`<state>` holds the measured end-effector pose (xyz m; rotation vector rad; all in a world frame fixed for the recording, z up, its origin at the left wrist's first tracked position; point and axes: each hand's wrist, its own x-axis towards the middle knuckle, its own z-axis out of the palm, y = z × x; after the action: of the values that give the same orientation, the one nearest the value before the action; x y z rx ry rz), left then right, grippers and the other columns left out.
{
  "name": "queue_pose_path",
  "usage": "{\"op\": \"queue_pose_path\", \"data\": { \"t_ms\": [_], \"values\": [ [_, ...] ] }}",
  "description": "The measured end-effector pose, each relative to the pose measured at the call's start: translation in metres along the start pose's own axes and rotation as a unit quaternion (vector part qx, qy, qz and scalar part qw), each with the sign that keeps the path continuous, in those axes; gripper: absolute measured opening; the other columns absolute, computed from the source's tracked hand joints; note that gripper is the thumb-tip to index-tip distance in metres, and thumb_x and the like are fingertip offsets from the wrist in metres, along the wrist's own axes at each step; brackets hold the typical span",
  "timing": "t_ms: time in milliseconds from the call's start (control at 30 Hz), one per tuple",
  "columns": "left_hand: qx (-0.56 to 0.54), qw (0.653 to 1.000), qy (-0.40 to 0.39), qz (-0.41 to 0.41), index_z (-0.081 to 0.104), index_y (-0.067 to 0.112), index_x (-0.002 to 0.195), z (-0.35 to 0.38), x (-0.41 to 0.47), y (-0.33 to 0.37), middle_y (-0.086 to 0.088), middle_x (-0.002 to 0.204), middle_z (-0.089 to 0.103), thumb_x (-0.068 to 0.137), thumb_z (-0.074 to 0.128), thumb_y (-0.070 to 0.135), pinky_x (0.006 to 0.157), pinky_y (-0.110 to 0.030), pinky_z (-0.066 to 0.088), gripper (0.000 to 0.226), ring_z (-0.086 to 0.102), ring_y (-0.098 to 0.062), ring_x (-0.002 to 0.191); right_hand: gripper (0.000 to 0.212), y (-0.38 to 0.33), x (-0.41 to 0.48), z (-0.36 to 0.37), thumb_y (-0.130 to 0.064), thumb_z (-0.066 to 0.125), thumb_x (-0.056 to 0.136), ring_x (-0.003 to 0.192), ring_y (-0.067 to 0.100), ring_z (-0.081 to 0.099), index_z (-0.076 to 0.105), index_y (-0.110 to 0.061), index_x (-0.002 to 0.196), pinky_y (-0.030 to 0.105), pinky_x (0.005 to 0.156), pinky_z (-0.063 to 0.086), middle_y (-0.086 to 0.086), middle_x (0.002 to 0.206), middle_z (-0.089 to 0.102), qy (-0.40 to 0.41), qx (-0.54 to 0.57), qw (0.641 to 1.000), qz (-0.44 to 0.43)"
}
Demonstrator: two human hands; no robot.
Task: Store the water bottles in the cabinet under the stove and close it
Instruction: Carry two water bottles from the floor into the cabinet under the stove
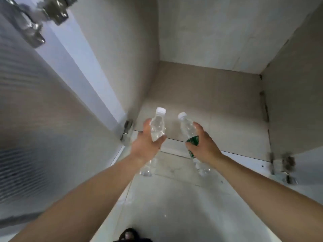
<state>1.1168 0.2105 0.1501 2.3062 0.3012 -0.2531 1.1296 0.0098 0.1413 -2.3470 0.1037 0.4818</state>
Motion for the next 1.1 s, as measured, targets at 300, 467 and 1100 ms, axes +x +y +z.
{"op": "queue_pose_path", "data": {
  "t_ms": [300, 467, 1100],
  "values": [
    [0.109, 0.988, 0.032, 0.102, 0.009, 0.036, 0.139, 0.072, 0.067, -0.069, -0.008, 0.106, 0.065, 0.084, 0.053, 0.055, 0.075, -0.038, 0.049, 0.073, 0.064, -0.029, 0.082, 0.073, 0.080, 0.118, 0.091, -0.032, 0.059, 0.082, 0.082, 0.030, 0.056, 0.018, -0.034, 0.142, 0.035, 0.070, 0.052, 0.006, 0.123, 0.024, 0.105, -0.054, 0.992, -0.032],
    [0.102, 0.987, 0.048, 0.111, 0.009, 0.037, 0.141, 0.069, 0.077, -0.076, -0.007, 0.111, 0.064, 0.080, 0.055, 0.058, 0.076, -0.039, 0.050, 0.079, 0.063, -0.026, 0.094, 0.067, 0.091, 0.126, 0.097, -0.039, 0.057, 0.083, 0.091, 0.027, 0.054, 0.022, -0.039, 0.140, 0.035, 0.068, 0.051, 0.005, 0.120, 0.037, 0.145, -0.098, 0.984, -0.043],
    [-0.164, 0.958, 0.075, 0.221, 0.028, 0.035, 0.122, 0.050, 0.202, -0.039, 0.028, 0.108, 0.048, 0.076, 0.073, 0.006, 0.081, -0.004, 0.041, 0.070, 0.054, 0.017, 0.093, 0.067, 0.083, 0.126, 0.105, -0.046, 0.042, 0.091, 0.104, 0.026, 0.049, 0.007, -0.028, 0.145, 0.037, 0.081, 0.049, 0.012, 0.140, 0.026, 0.179, -0.209, 0.961, -0.015]
  ]
}}
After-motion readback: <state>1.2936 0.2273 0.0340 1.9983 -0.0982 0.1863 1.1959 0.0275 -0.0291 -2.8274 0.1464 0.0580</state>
